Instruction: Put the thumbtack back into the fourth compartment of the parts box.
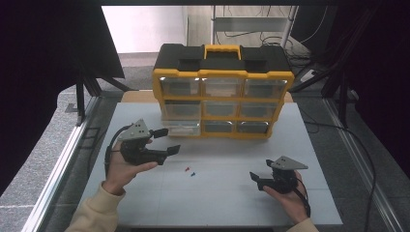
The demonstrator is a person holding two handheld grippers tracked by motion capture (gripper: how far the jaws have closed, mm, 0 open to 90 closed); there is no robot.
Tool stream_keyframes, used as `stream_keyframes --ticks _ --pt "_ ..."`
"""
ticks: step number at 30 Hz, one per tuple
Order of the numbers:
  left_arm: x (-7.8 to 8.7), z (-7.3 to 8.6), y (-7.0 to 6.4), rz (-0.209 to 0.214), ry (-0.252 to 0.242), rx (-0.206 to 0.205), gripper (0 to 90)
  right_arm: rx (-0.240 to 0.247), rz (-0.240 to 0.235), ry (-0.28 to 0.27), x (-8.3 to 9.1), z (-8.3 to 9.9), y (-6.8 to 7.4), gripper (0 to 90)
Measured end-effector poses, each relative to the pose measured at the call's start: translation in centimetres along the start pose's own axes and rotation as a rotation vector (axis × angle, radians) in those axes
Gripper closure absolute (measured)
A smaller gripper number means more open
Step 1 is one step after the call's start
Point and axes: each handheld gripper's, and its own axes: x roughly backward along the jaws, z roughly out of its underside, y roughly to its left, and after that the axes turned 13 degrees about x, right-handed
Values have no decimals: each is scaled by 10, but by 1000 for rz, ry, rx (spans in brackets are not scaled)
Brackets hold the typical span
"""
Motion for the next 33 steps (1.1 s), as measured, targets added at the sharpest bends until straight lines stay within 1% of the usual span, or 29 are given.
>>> stream_keyframes --ticks 1,4,5,6,8,10,17,18,21,25,29,31,33 --pt "0 0 0 0 0 0 286 0 0 0 0 0 0 200" --pt "-2 4 -1 -6 23 -7 288 -1 0 0 0 0 0 200" --pt "-5 7 0 -6 43 -5 288 -2 0 0 0 0 0 200" --pt "-5 7 0 -6 43 -5 288 -3 -1 0 0 0 0 200" --pt "-8 10 0 -12 58 3 290 -2 -3 1 0 0 0 199" --pt "-12 13 2 -16 73 2 291 3 -2 1 0 0 0 199" --pt "-19 16 4 -28 95 10 293 6 -6 0 0 0 1 199" --pt "-22 17 5 -35 108 11 293 6 -6 0 0 0 1 199" --pt "-27 19 6 -41 121 11 294 4 -7 -2 0 0 1 199" --pt "-37 23 8 -39 159 13 295 7 -5 2 0 0 1 199" --pt "-45 27 11 -42 186 20 298 10 -5 3 0 0 2 199" --pt "-51 30 12 -41 212 18 299 11 -4 3 0 0 2 199" --pt "-53 31 12 -38 219 17 300 10 -3 2 1 0 2 198"
